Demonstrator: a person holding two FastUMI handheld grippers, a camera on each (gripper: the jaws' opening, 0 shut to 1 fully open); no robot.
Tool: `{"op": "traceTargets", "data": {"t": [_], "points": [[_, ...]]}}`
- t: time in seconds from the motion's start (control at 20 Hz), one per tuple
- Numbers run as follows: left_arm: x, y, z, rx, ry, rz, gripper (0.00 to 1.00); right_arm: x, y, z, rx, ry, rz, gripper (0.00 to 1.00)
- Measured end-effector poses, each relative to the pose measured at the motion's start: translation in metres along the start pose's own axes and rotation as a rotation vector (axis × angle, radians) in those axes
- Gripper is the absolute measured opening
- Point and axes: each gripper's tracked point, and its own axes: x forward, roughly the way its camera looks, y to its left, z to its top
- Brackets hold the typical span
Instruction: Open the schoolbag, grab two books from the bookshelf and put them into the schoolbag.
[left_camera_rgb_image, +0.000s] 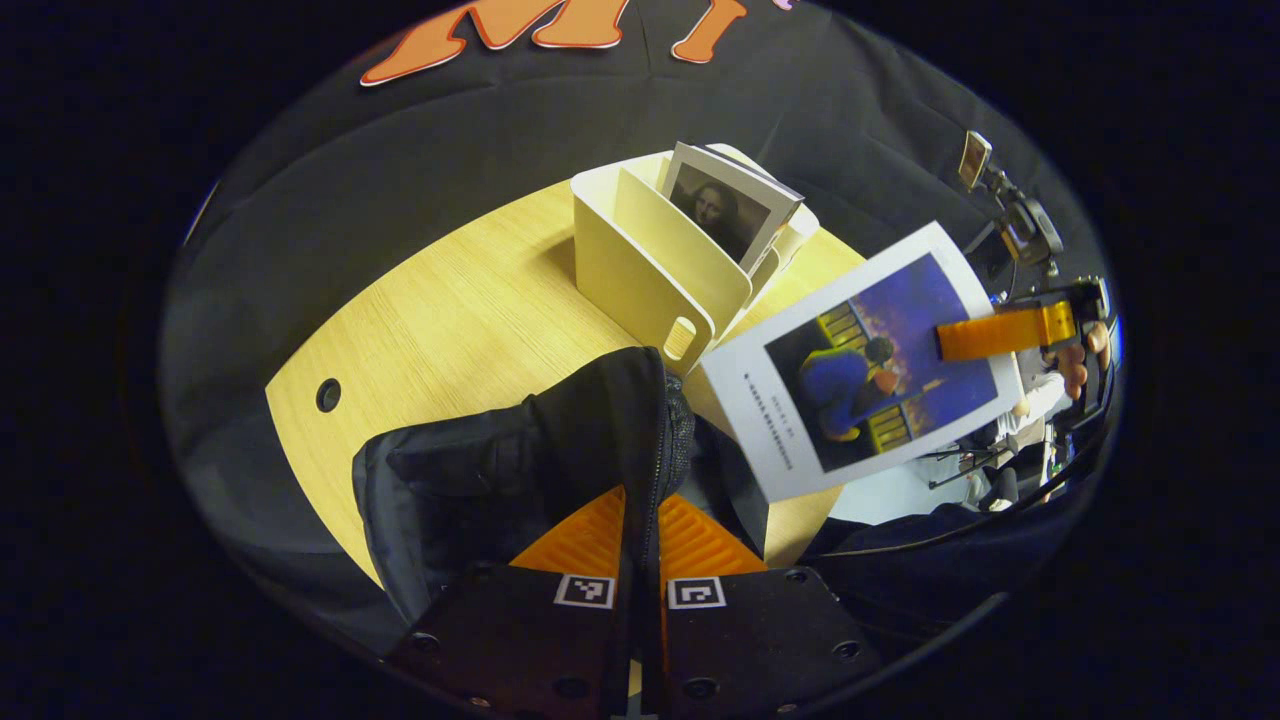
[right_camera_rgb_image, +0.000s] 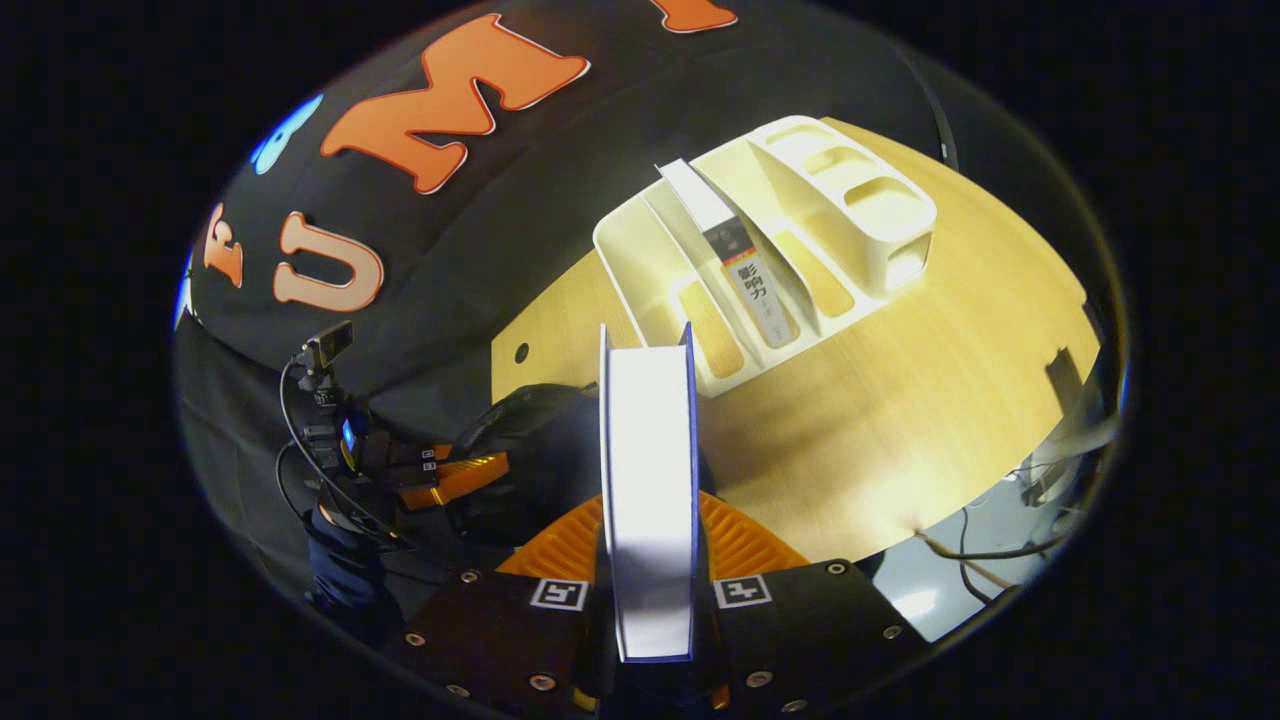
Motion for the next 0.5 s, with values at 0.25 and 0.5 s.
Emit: {"op": "traceTargets", "data": {"t": [0.25, 0.5], "points": [[-0.006, 0.000, 0.009, -0.018, -0.019, 0.006, 0.06, 0.039, 0.022, -0.024, 0.044, 0.014, 0.126, 0.31], [-0.017, -0.006, 0.012, -0.024, -0.042, 0.011, 0.05, 0.078, 0.044, -0.028, 0.057, 0.023, 0.248, 0.30]]}}
